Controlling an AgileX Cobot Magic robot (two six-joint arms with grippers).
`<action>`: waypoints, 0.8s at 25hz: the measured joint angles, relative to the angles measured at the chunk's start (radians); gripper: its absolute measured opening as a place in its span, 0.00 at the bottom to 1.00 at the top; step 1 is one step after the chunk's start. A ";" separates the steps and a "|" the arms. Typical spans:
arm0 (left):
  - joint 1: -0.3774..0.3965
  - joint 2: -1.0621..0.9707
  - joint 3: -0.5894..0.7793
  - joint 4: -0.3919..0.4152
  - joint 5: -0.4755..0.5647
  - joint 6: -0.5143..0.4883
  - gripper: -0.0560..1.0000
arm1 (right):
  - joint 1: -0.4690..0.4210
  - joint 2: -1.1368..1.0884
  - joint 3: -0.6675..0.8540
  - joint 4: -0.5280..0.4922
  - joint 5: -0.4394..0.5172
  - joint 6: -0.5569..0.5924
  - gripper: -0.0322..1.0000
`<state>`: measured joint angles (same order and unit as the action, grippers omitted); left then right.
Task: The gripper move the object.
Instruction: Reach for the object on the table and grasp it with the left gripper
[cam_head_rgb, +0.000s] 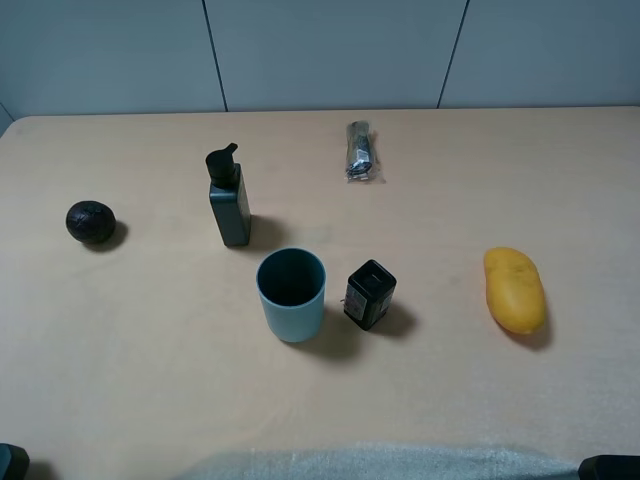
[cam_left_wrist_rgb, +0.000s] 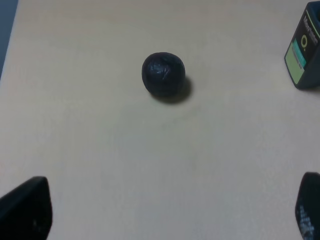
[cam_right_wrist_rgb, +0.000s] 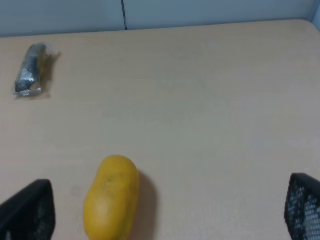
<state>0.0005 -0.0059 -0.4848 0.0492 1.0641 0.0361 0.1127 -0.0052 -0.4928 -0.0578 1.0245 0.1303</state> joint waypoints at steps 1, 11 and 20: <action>0.000 0.000 0.000 0.000 0.000 0.000 0.99 | 0.000 0.000 0.000 0.000 0.000 0.000 0.70; 0.000 0.000 0.000 0.000 0.000 0.000 0.99 | 0.000 0.000 0.000 0.000 0.000 0.000 0.70; 0.000 0.000 0.000 0.000 0.000 0.000 0.99 | 0.000 0.000 0.000 0.000 0.000 0.000 0.70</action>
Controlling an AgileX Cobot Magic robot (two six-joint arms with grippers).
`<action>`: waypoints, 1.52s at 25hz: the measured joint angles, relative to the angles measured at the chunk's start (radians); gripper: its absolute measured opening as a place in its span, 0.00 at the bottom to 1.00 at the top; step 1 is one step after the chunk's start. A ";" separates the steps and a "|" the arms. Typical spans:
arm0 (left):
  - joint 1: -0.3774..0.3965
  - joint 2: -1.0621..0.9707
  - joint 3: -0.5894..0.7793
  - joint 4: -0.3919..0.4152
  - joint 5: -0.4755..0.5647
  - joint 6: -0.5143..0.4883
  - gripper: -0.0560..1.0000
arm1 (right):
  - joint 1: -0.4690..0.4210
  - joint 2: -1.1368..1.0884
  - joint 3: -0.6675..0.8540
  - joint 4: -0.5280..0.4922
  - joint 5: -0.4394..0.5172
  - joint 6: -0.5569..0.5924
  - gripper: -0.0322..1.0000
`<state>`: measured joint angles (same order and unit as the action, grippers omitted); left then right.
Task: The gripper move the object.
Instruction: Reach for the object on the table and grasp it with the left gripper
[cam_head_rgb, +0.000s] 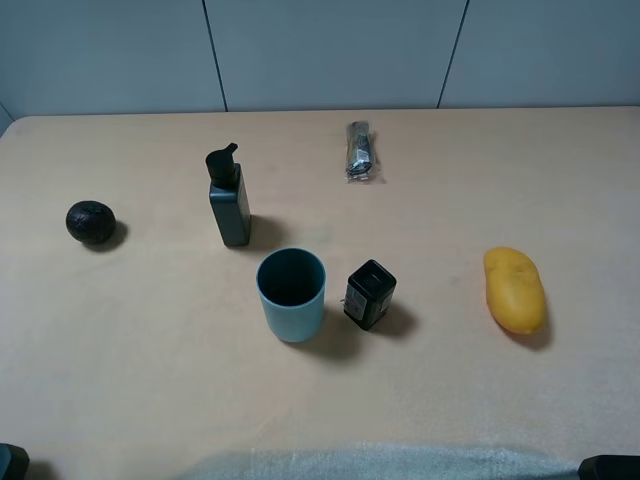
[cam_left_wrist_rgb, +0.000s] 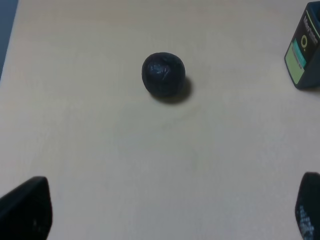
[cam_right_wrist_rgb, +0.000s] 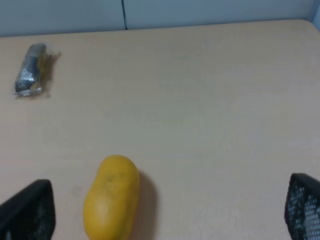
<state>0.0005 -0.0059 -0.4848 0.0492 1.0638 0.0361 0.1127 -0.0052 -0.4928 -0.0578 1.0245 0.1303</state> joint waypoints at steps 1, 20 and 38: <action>0.000 0.000 0.000 0.000 0.000 0.000 0.99 | 0.000 0.000 0.000 0.000 0.000 0.000 0.70; 0.000 0.042 -0.050 -0.011 -0.006 0.000 0.97 | 0.000 0.000 0.000 0.000 0.000 0.000 0.70; 0.000 0.580 -0.242 -0.012 -0.007 0.000 0.96 | 0.000 0.000 0.000 0.000 0.000 0.000 0.70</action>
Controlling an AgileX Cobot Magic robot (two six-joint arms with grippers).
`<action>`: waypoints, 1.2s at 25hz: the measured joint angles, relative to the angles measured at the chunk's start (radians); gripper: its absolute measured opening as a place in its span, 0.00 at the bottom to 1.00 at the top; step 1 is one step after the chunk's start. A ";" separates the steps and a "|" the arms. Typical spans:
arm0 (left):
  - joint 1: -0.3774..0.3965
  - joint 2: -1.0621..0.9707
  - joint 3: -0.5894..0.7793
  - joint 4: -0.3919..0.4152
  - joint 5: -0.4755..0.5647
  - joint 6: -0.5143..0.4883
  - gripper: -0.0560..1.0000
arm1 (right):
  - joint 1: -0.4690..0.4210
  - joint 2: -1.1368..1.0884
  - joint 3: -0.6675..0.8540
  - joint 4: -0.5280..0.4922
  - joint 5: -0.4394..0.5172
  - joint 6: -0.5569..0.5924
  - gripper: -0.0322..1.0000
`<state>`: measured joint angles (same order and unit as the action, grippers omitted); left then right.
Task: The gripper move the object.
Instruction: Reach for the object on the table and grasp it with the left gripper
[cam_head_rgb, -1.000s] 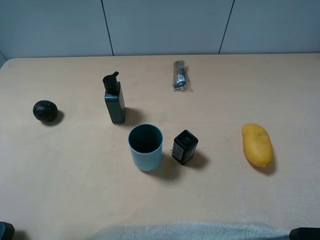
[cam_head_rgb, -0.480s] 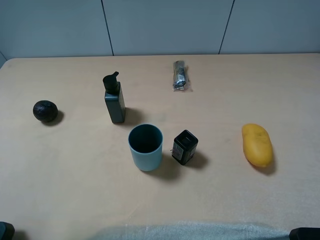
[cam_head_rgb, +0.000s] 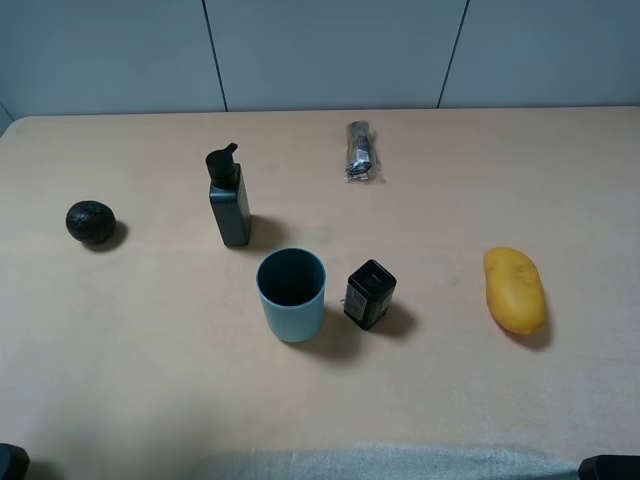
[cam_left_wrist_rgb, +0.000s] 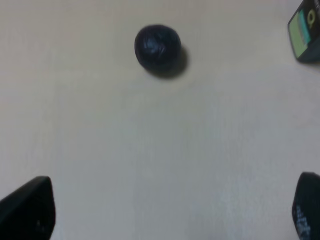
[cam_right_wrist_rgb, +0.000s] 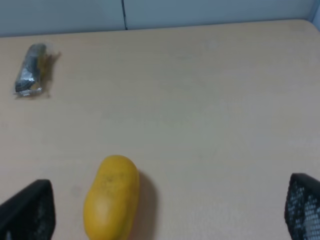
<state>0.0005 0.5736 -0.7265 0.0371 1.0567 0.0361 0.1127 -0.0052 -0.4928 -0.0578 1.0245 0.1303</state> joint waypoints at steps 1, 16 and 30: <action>0.000 0.037 -0.009 0.000 0.000 0.000 0.95 | 0.000 0.000 0.000 0.000 0.000 0.000 0.70; 0.000 0.398 -0.067 0.000 -0.082 0.000 0.95 | 0.000 0.000 0.000 0.000 0.000 0.000 0.70; 0.002 0.636 -0.068 0.016 -0.232 -0.001 0.95 | 0.000 0.000 0.000 0.000 0.000 0.000 0.70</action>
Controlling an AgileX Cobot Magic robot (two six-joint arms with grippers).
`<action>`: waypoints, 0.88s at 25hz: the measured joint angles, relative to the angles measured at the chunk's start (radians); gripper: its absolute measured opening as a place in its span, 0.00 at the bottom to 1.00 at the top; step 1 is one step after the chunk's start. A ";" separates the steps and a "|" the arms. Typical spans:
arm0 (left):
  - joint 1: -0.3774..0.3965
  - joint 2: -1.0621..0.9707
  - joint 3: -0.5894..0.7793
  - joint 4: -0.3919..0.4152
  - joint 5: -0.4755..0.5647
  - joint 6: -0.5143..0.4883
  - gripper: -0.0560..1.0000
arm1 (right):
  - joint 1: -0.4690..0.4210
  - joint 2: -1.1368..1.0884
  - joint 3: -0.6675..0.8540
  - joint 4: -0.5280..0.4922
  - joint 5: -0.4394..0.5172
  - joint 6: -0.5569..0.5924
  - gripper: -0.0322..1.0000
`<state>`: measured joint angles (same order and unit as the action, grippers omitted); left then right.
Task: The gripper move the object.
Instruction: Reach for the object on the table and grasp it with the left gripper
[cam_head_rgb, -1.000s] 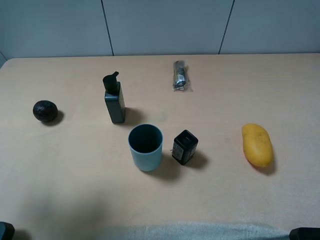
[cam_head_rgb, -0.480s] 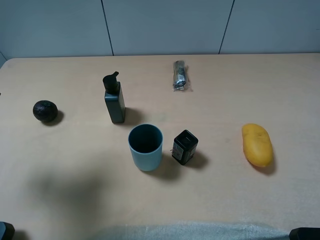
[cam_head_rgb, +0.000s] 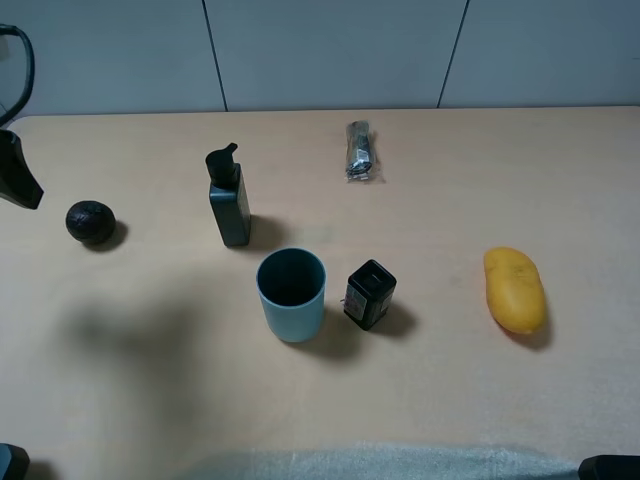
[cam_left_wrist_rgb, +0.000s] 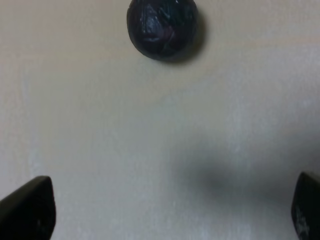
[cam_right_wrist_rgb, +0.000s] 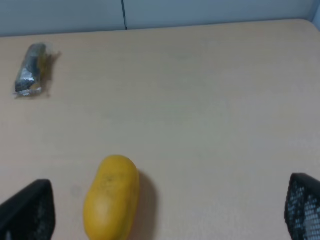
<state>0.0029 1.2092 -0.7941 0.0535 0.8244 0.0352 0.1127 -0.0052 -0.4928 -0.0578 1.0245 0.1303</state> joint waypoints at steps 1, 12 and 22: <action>0.000 0.017 0.000 0.000 -0.009 -0.002 0.95 | 0.000 0.000 0.000 0.000 0.000 0.000 0.70; 0.000 0.186 -0.001 0.022 -0.144 -0.017 0.95 | 0.000 0.000 0.000 0.000 0.000 0.000 0.70; 0.001 0.324 -0.001 0.022 -0.244 -0.026 0.95 | 0.000 0.000 0.000 0.000 0.000 0.000 0.70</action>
<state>0.0038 1.5335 -0.7949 0.0754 0.5805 0.0097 0.1127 -0.0052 -0.4928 -0.0578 1.0245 0.1303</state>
